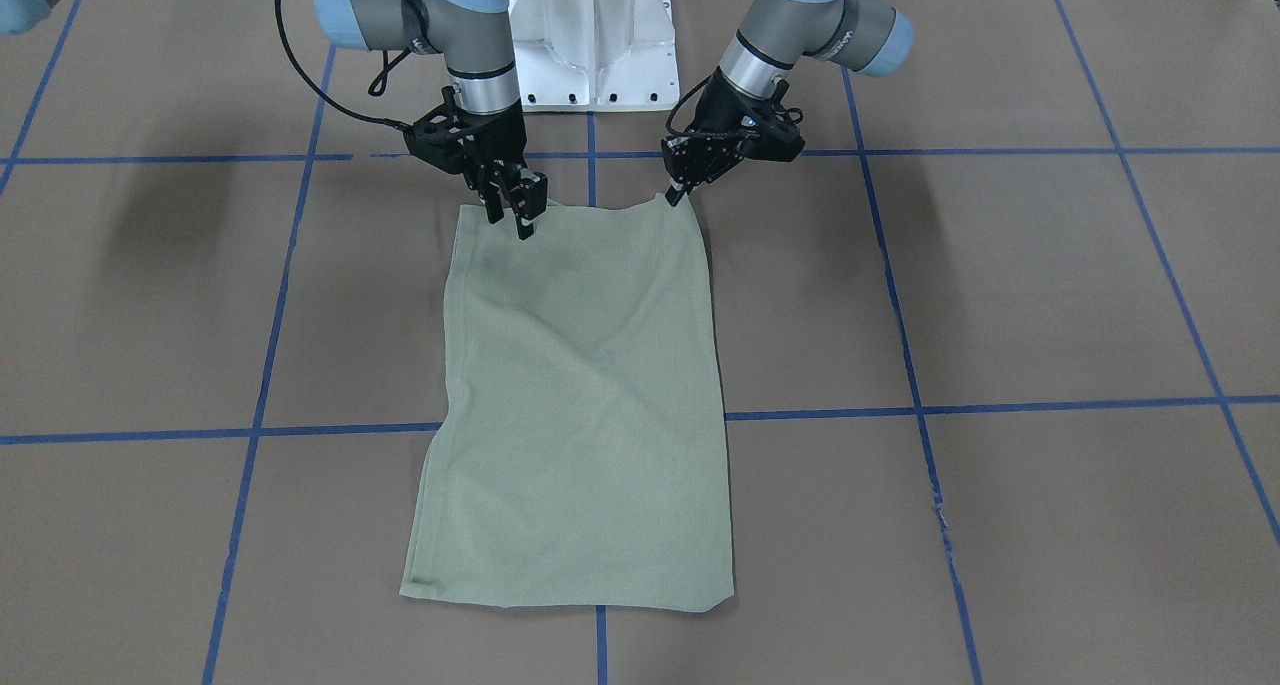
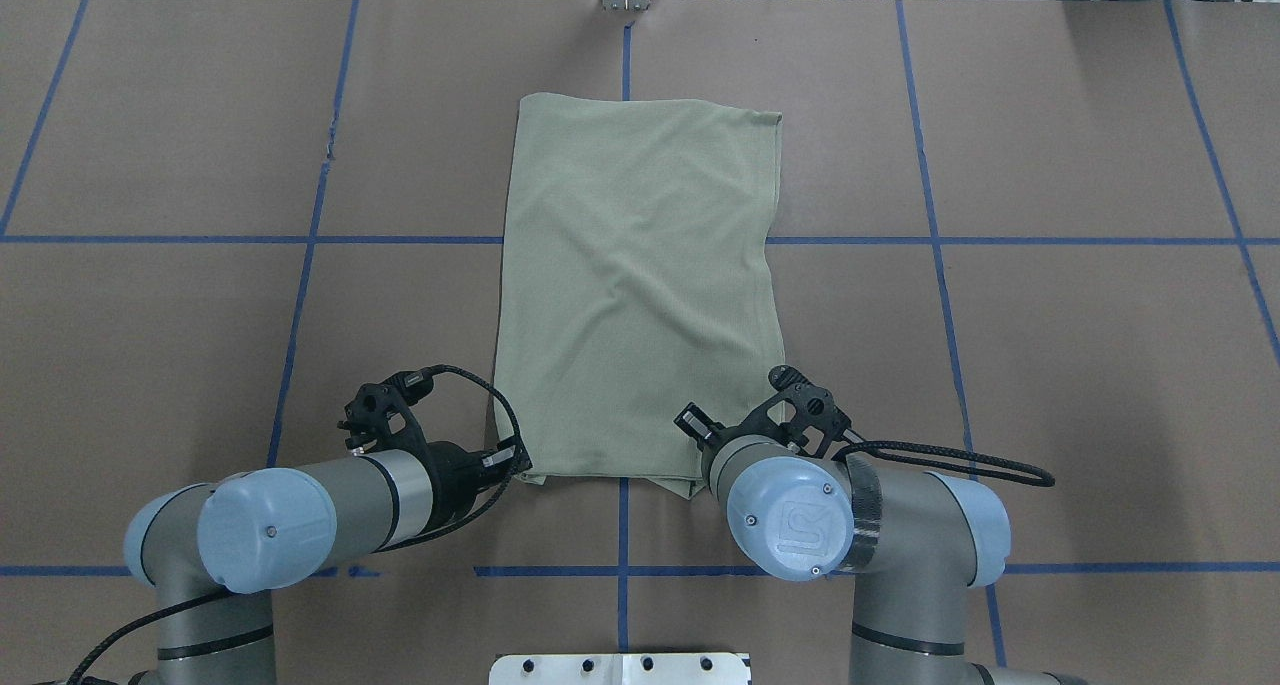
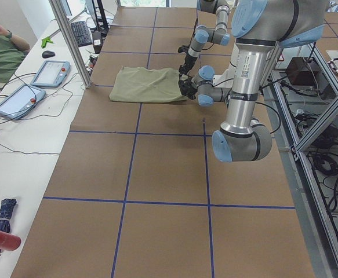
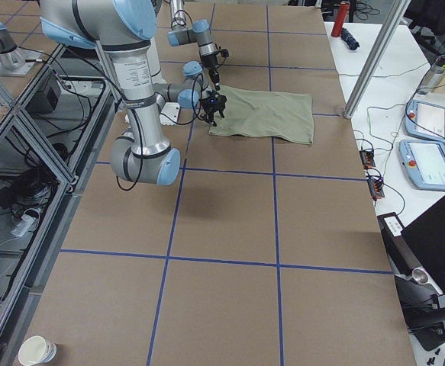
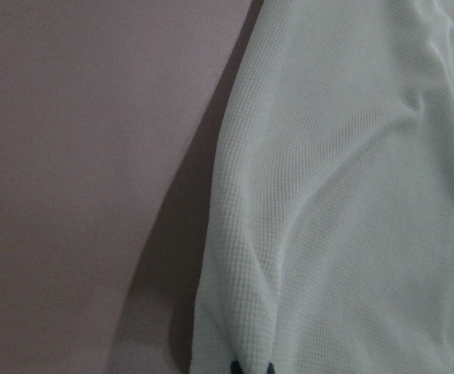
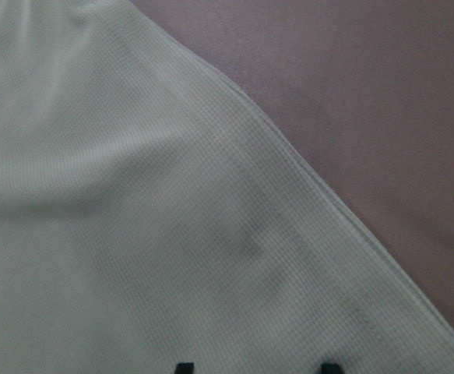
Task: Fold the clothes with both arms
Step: 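Lower both grippers onto the two corners of the shirt end nearest the robot and grasp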
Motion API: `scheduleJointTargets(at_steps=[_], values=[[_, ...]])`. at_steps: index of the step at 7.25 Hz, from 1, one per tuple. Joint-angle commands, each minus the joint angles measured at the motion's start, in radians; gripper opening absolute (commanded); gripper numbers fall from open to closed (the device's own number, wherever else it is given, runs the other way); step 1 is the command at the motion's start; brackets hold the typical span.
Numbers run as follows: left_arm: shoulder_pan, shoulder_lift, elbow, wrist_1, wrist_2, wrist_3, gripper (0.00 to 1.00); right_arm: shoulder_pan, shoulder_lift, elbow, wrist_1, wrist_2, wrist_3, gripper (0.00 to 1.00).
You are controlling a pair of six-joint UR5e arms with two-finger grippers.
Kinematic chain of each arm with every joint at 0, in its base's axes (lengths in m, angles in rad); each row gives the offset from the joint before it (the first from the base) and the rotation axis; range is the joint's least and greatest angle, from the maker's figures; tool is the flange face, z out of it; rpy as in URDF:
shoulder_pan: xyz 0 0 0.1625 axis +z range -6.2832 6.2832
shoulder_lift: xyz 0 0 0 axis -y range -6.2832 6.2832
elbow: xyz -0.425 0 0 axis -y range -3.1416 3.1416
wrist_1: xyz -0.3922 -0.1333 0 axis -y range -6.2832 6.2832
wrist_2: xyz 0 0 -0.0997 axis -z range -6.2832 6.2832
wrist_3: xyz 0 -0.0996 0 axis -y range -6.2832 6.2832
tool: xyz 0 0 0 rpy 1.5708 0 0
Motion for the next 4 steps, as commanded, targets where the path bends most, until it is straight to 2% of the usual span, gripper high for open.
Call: scheduleJointTargets(at_steps=[1,2,3,4], values=[[0.0,-0.002,-0.002,0.0,0.0,0.002,0.0,-0.001,0.004,-0.002,0.0,-0.001,0.003,0.49],[0.0,-0.002,-0.002,0.0,0.0,0.002,0.0,-0.001,0.004,-0.002,0.0,-0.001,0.003,0.44],[0.0,-0.005,-0.002,0.0,-0.001,0.003,0.0,-0.001,0.01,-0.002,0.0,-0.001,0.003,0.25],[0.0,-0.006,-0.002,0.0,-0.002,0.003,0.0,-0.001,0.022,-0.001,0.0,-0.001,0.004,0.0]])
